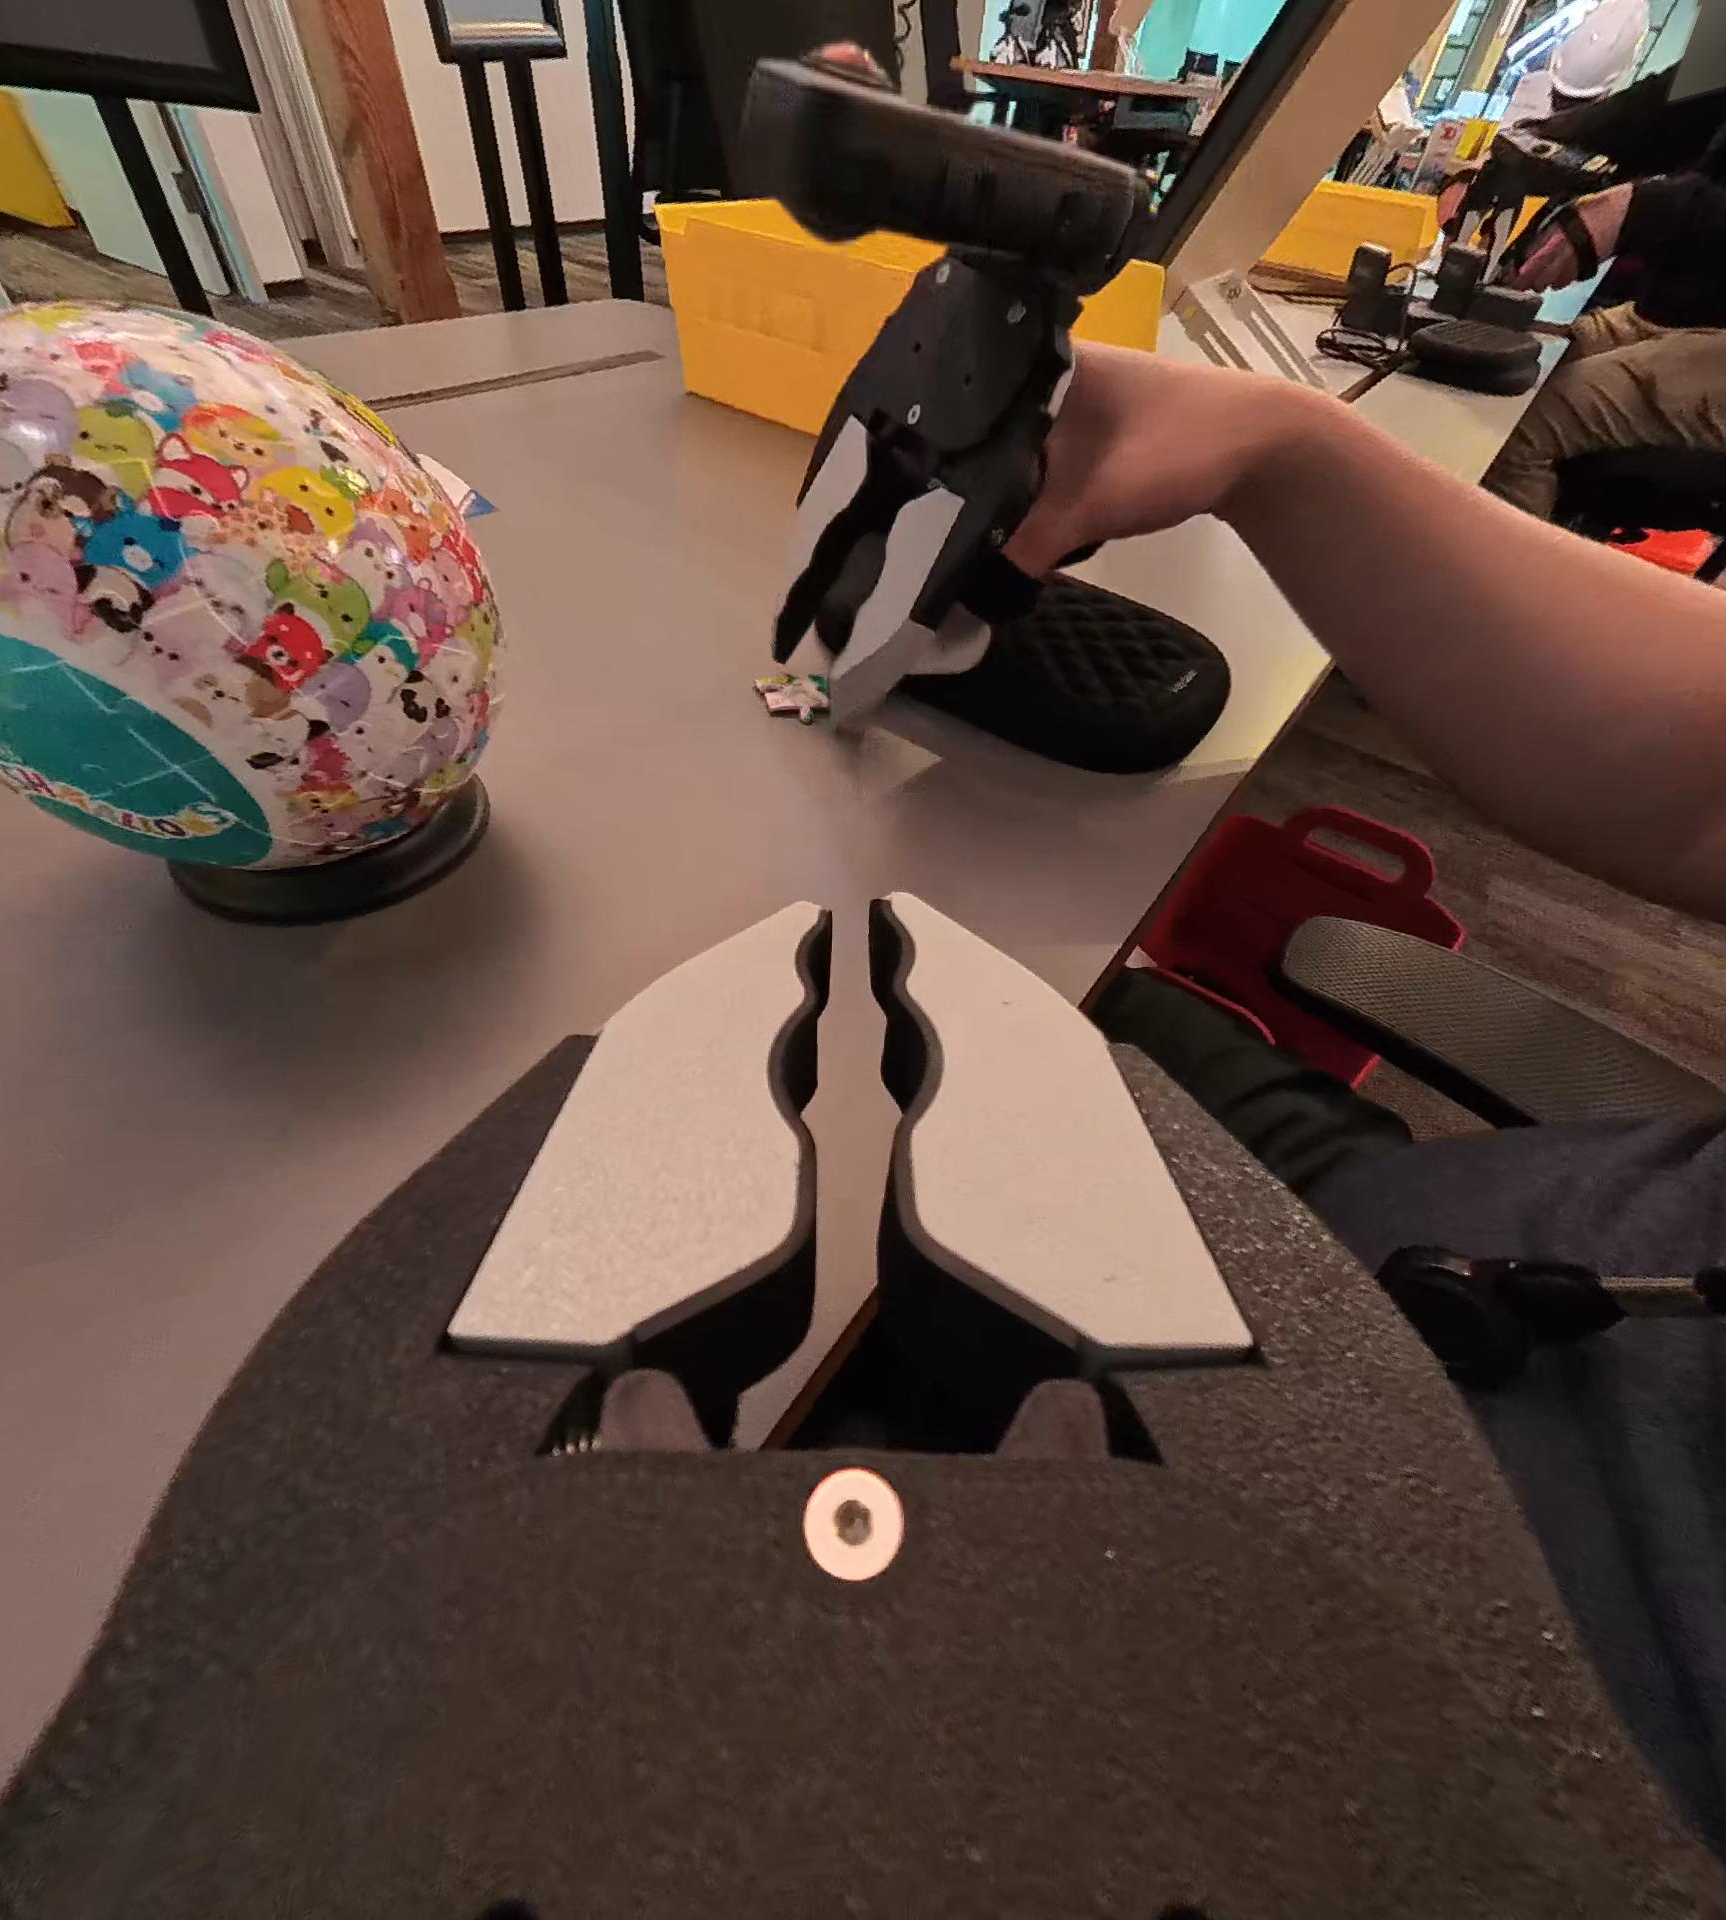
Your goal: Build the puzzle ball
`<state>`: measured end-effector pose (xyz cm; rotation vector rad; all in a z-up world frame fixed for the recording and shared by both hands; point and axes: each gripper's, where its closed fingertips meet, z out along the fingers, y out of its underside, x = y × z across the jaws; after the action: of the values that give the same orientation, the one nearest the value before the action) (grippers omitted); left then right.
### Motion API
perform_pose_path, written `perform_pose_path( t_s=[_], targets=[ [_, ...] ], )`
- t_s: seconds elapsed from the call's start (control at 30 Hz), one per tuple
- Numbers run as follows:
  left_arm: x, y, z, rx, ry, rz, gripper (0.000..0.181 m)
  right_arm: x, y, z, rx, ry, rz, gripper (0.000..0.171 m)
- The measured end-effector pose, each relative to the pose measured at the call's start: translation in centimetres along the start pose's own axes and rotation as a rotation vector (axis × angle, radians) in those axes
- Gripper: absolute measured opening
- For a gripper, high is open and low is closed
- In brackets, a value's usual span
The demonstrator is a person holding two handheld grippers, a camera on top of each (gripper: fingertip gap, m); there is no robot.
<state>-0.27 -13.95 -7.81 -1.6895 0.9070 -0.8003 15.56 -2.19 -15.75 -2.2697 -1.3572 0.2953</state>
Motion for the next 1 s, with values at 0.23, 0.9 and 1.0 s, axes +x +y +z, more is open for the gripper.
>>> perform_pose_path(
  t_s=[0.23,0.9,1.0],
  targets=[
    [0.1,0.6,0.1,-0.001,0.018,-0.021,0.006,0.3,-0.1,0.1,0.014,-0.019,-0.017,0.027],
    [1.2,-1.8,3.0,0.111,0.120,-0.040,0.017,-7.9,-6.8,-7.8,0.514,-0.180,0.070,0.001],
    [1.4,-1.1,3.8,0.072,0.148,-0.068,0.017,-4.5,-4.7,-6.8,0.405,0.081,0.042,0.005]
  ],
)
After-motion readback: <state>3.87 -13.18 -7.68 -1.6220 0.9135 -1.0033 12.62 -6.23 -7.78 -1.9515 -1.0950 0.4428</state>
